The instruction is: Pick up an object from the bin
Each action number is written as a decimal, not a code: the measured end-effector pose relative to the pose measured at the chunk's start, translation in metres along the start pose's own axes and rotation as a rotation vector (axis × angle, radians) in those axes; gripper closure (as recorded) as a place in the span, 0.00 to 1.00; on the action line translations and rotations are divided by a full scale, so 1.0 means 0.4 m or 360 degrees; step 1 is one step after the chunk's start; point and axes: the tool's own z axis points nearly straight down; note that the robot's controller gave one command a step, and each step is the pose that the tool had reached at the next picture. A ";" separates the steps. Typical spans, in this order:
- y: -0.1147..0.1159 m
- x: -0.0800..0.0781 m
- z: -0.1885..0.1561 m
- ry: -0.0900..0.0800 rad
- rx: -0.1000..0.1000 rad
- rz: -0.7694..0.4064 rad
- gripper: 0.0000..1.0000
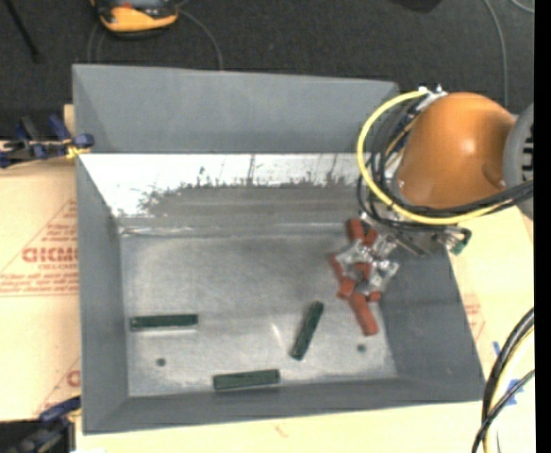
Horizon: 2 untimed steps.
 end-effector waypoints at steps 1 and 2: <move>0.044 -0.006 -0.005 0.0019 -0.0023 -0.0027 1.00; 0.088 0.044 0.004 -0.0001 0.0000 -0.0108 1.00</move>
Offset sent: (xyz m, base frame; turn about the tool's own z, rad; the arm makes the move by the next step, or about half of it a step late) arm -0.1012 -0.0016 -0.0260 -0.1238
